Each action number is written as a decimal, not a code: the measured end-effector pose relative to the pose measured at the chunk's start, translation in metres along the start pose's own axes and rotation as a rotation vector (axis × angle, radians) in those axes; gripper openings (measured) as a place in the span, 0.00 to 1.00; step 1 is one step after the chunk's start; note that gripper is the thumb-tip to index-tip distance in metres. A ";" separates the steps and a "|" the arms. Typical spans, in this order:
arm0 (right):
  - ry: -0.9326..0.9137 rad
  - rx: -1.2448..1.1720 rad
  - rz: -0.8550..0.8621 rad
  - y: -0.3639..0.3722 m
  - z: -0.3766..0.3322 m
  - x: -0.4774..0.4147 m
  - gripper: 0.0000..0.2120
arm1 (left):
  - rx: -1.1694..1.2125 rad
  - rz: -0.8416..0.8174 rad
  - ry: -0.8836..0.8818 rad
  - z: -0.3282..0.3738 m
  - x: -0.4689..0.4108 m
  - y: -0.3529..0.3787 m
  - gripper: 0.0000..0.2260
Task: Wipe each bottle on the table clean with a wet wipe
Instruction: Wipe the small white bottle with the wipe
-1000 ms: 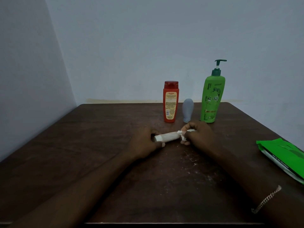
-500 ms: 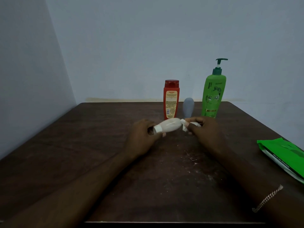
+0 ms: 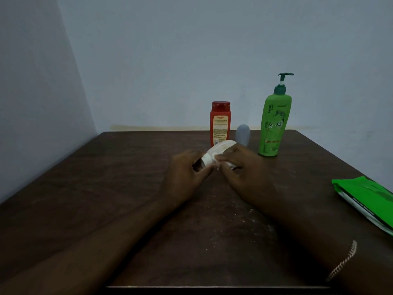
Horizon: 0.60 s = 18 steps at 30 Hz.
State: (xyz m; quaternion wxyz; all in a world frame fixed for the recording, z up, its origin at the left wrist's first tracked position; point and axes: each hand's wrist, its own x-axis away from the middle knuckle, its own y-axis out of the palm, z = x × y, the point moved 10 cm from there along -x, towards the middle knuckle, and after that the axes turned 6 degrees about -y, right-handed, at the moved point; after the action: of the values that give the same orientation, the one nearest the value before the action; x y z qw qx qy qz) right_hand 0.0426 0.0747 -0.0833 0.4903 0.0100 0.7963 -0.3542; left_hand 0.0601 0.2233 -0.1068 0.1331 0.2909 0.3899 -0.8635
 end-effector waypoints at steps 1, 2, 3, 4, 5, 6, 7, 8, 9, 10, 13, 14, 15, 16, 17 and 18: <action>-0.047 0.015 -0.022 0.003 -0.007 0.000 0.11 | -0.001 0.003 0.009 0.001 0.000 -0.001 0.14; -0.047 0.028 -0.016 0.003 -0.007 -0.001 0.10 | -0.005 0.006 0.014 0.001 0.001 -0.001 0.15; -0.004 0.033 0.016 -0.001 0.000 -0.001 0.10 | -0.009 0.009 0.016 0.001 0.001 -0.002 0.15; 0.065 0.032 0.067 -0.008 0.010 -0.001 0.09 | -0.012 0.010 0.017 0.001 0.002 -0.003 0.16; 0.147 0.026 0.119 -0.015 0.025 0.001 0.08 | -0.013 0.009 0.019 0.001 0.002 -0.003 0.16; 0.224 0.014 0.162 -0.021 0.039 0.003 0.08 | -0.013 0.004 0.022 0.001 0.003 -0.002 0.17; 0.286 -0.006 0.195 -0.026 0.051 0.005 0.08 | -0.012 -0.004 0.029 0.002 0.003 -0.001 0.17; 0.324 -0.023 0.220 -0.030 0.059 0.006 0.08 | -0.012 -0.012 0.043 0.003 0.003 0.001 0.16; 0.338 -0.033 0.237 -0.032 0.062 0.007 0.09 | -0.013 -0.016 0.057 0.005 0.004 0.002 0.16; 0.336 -0.030 0.240 -0.032 0.061 0.008 0.09 | -0.016 -0.016 0.068 0.007 0.004 0.003 0.15; 0.195 -0.004 0.147 -0.018 0.031 0.004 0.09 | -0.021 -0.008 0.091 0.008 0.003 0.005 0.14; 0.105 -0.004 0.084 -0.009 0.015 0.001 0.10 | -0.020 -0.006 0.092 0.008 0.003 0.005 0.13; 0.015 -0.005 0.020 0.000 0.001 0.000 0.10 | -0.014 -0.003 0.091 0.007 0.003 0.004 0.12; -0.059 0.006 -0.031 0.007 -0.009 -0.001 0.10 | -0.004 0.003 0.090 0.007 0.003 0.003 0.12; -0.096 0.025 -0.055 0.010 -0.013 -0.002 0.10 | 0.006 0.006 0.091 0.007 0.003 0.002 0.12; -0.084 0.043 -0.043 0.009 -0.010 -0.003 0.10 | 0.009 0.007 0.094 0.007 0.004 0.001 0.13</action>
State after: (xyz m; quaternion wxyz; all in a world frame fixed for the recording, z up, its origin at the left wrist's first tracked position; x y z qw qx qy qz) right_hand 0.0392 0.0880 -0.0833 0.5152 -0.0114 0.7672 -0.3820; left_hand 0.0550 0.2176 -0.1061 0.1166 0.3332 0.3909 -0.8501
